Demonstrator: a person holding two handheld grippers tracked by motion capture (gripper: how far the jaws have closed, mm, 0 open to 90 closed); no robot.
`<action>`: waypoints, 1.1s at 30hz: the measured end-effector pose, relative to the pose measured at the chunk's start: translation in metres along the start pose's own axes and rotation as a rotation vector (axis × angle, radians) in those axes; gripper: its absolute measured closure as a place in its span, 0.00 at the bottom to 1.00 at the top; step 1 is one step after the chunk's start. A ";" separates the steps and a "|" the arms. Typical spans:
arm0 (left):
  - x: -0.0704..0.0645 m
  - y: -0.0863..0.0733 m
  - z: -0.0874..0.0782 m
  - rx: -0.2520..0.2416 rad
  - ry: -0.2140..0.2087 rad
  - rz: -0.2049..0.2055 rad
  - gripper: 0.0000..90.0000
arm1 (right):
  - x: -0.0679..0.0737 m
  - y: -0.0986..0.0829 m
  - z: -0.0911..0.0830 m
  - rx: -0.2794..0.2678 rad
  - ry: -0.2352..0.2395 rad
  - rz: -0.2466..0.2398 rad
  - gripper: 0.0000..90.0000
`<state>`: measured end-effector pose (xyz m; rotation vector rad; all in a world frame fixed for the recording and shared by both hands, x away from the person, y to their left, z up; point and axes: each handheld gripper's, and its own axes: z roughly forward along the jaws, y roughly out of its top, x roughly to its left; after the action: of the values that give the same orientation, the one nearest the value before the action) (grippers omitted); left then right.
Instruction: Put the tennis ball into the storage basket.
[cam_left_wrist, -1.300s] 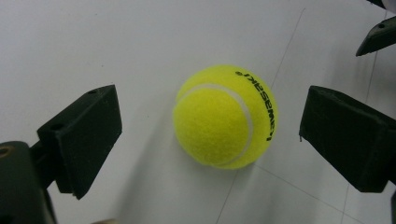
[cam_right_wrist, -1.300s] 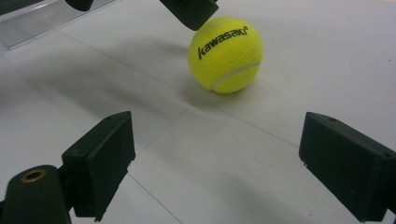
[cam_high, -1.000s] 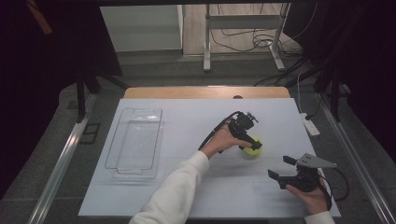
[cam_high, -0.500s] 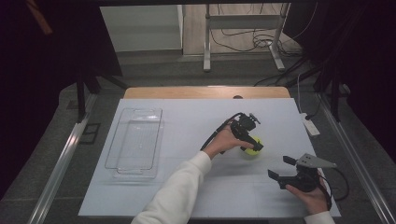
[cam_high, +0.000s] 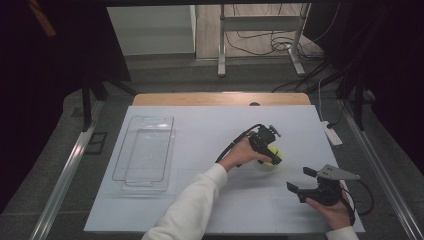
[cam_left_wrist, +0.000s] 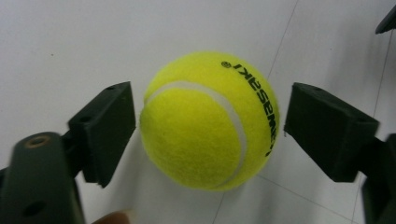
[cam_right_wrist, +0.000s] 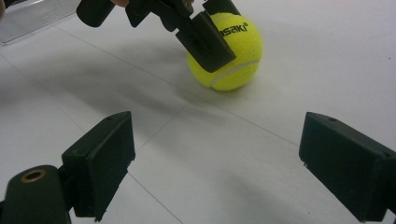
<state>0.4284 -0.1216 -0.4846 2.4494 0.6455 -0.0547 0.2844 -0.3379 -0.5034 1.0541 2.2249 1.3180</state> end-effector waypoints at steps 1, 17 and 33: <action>0.000 0.000 0.000 0.000 0.000 0.000 0.24 | 0.000 0.000 0.000 0.000 0.000 0.000 0.12; -0.004 0.000 -0.002 0.006 0.038 0.007 0.30 | -0.001 0.000 0.000 -0.002 -0.003 0.000 0.12; -0.002 -0.011 -0.022 -0.041 0.036 0.017 0.30 | -0.001 0.000 0.000 0.001 -0.006 0.000 0.12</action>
<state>0.4196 -0.1024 -0.4721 2.4207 0.6352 0.0098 0.2847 -0.3387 -0.5037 1.0567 2.2216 1.3122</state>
